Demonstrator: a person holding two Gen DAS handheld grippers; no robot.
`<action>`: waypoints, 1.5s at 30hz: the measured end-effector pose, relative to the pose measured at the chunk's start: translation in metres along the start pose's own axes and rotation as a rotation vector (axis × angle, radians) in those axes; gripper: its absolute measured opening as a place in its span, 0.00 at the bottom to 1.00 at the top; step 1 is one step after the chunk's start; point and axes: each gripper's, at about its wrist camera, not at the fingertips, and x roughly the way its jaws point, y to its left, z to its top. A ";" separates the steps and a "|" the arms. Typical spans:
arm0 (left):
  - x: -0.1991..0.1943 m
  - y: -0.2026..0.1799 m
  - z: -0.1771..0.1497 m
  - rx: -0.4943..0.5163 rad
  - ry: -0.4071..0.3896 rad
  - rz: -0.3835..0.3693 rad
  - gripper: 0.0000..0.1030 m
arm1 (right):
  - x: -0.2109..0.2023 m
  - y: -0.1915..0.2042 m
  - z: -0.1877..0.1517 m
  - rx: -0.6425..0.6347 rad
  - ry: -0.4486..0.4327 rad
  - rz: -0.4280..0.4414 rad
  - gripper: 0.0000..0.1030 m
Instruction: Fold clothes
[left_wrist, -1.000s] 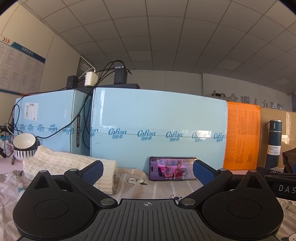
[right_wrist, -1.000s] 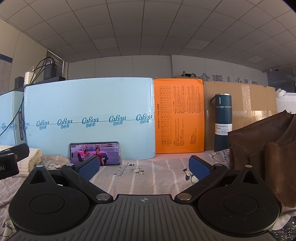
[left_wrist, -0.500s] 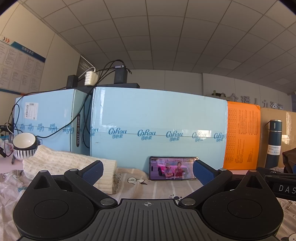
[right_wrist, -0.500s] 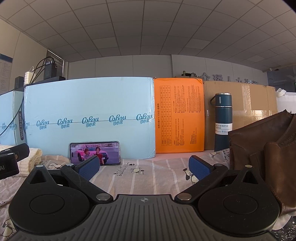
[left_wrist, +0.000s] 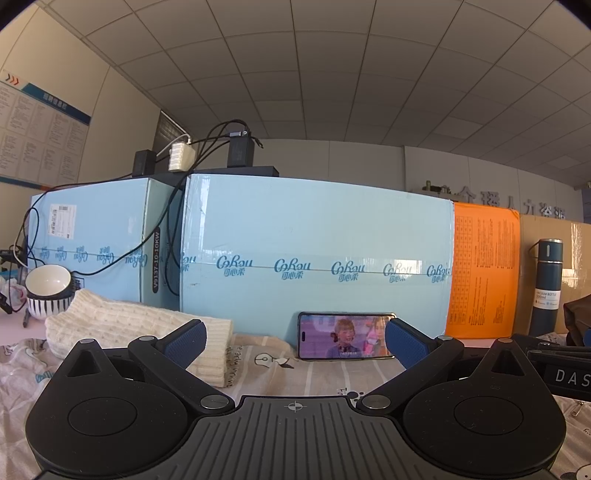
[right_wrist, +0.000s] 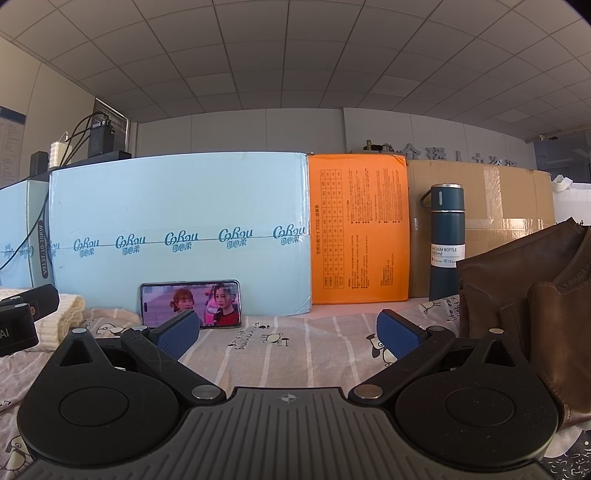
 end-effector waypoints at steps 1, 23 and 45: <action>0.000 0.000 0.000 0.000 0.000 0.000 1.00 | 0.000 0.000 0.000 0.000 0.000 0.000 1.00; -0.001 0.000 0.000 -0.001 -0.003 -0.001 1.00 | 0.000 0.000 0.000 -0.002 0.000 0.001 1.00; -0.009 0.001 0.004 -0.019 -0.047 0.053 1.00 | -0.009 -0.005 0.006 0.036 -0.027 0.013 1.00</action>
